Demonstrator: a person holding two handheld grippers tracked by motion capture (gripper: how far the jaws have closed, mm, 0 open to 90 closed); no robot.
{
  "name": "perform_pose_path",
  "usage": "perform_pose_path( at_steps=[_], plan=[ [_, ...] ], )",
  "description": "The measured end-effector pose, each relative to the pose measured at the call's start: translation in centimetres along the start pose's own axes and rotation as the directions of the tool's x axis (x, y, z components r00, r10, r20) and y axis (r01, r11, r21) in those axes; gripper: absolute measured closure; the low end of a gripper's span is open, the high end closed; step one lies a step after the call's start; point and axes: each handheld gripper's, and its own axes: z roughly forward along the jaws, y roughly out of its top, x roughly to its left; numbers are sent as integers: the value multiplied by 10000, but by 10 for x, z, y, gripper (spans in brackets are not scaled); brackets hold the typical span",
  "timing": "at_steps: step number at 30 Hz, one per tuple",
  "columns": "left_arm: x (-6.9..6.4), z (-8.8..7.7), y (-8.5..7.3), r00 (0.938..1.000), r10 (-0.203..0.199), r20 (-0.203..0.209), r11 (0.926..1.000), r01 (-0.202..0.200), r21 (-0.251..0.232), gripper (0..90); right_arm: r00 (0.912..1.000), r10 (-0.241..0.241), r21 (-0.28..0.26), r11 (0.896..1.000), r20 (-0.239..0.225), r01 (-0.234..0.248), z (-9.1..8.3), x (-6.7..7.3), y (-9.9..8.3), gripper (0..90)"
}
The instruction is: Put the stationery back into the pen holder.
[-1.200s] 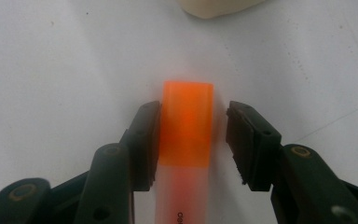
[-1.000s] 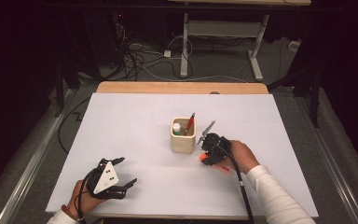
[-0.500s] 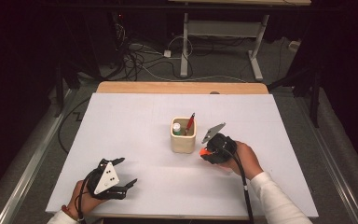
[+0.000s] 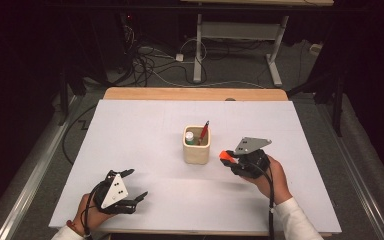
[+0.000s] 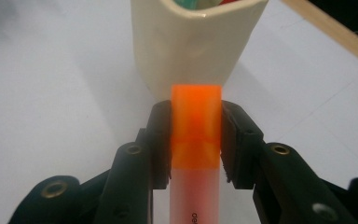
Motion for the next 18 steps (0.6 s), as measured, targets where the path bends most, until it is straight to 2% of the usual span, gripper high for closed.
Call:
perform_pose_path(
  at_steps=[5, 12, 18],
  plan=[
    [0, -1, 0, 10000, 18, -63, 10000, -18, -10, 184, 9995, 243, -897, 9957, 190, -225, -9, 2, -4, 669],
    [1, -2, 0, 10000, 31, -80, 10000, -32, -35, 184, 9976, 526, -2037, 9781, 460, -421, -17, 5, -7, 669],
    [0, -1, -1, 10000, 14, -81, 10000, -14, -21, 184, 9961, 792, -2564, 9643, 386, -667, -16, 1, -8, 669]
  ],
)
